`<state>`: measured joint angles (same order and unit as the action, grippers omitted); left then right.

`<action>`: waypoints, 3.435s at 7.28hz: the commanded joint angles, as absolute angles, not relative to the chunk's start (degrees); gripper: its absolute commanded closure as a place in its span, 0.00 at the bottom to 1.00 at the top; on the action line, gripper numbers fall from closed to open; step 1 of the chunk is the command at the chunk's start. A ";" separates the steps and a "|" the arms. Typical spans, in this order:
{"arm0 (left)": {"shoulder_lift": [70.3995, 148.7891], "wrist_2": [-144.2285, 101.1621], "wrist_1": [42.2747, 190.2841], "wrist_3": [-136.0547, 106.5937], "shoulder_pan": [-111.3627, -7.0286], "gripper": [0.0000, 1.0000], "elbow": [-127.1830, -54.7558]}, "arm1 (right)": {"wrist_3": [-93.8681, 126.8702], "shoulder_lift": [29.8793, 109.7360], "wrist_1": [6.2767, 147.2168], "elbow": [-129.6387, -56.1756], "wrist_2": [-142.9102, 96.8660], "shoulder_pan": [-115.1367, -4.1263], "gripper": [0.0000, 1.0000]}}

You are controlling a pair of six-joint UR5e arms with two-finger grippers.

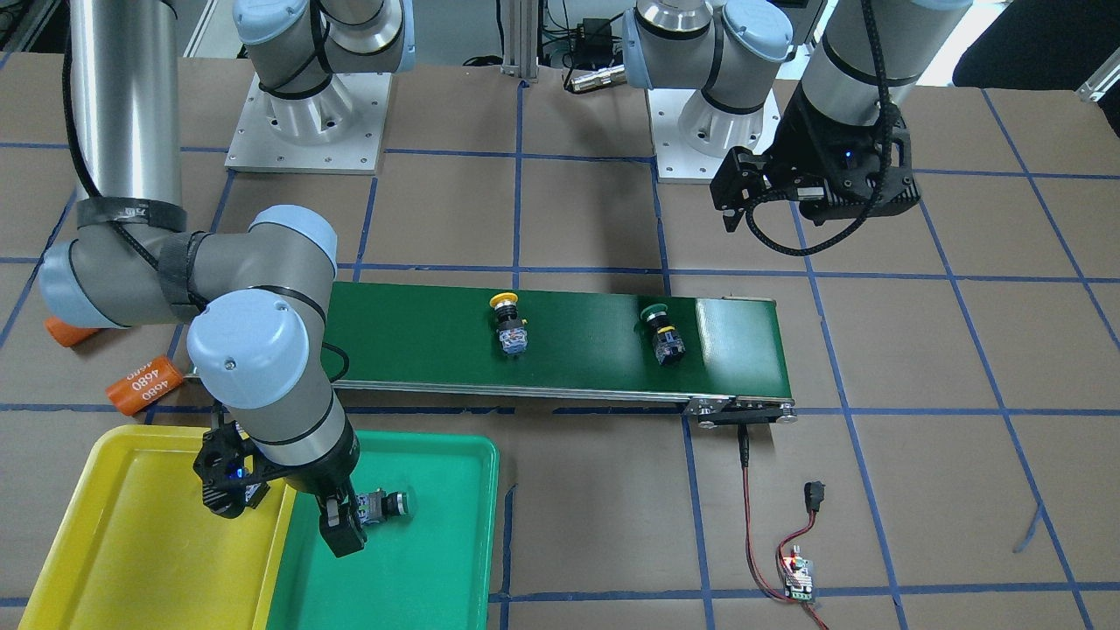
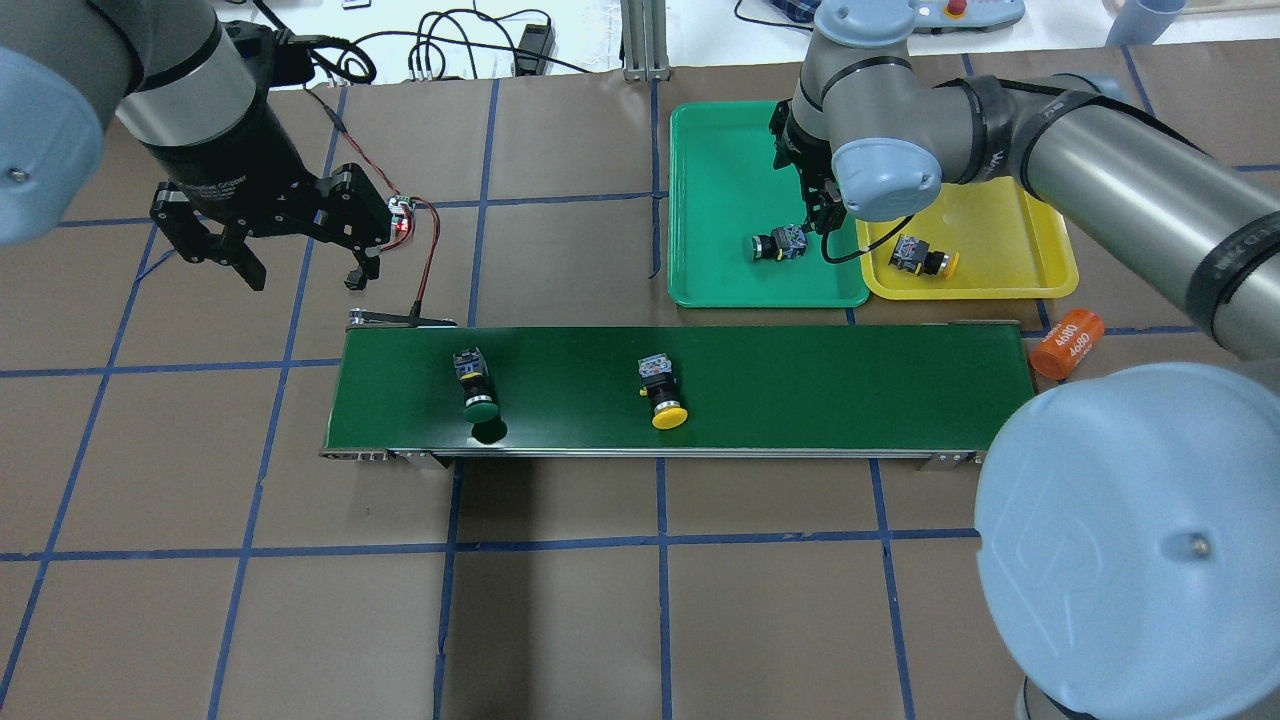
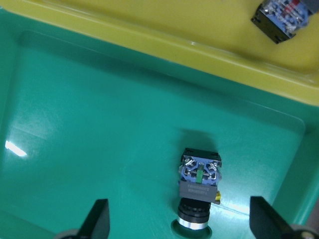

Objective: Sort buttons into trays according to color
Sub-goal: 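Carry green-capped button into green tray with right gripper while left gripper lifts away, then move right gripper to the conveyor and grasp the yellow-capped button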

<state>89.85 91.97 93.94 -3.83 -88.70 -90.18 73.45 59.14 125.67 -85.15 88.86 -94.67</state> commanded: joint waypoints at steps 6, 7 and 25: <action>88.24 91.85 93.52 -2.90 -89.04 0.00 -90.70 | 26.86 76.02 103.72 -87.44 84.73 -98.95 0.00; 88.42 91.85 93.52 -2.90 -89.12 0.00 -90.70 | 17.24 76.11 104.49 -89.37 85.25 -100.18 0.00; 88.07 91.93 93.43 -2.90 -89.03 0.00 -91.14 | 12.74 69.95 104.15 -98.35 88.68 -102.31 1.00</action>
<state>88.00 91.94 93.43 -2.90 -89.03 -91.14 12.60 69.44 104.35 -98.62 88.50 -103.16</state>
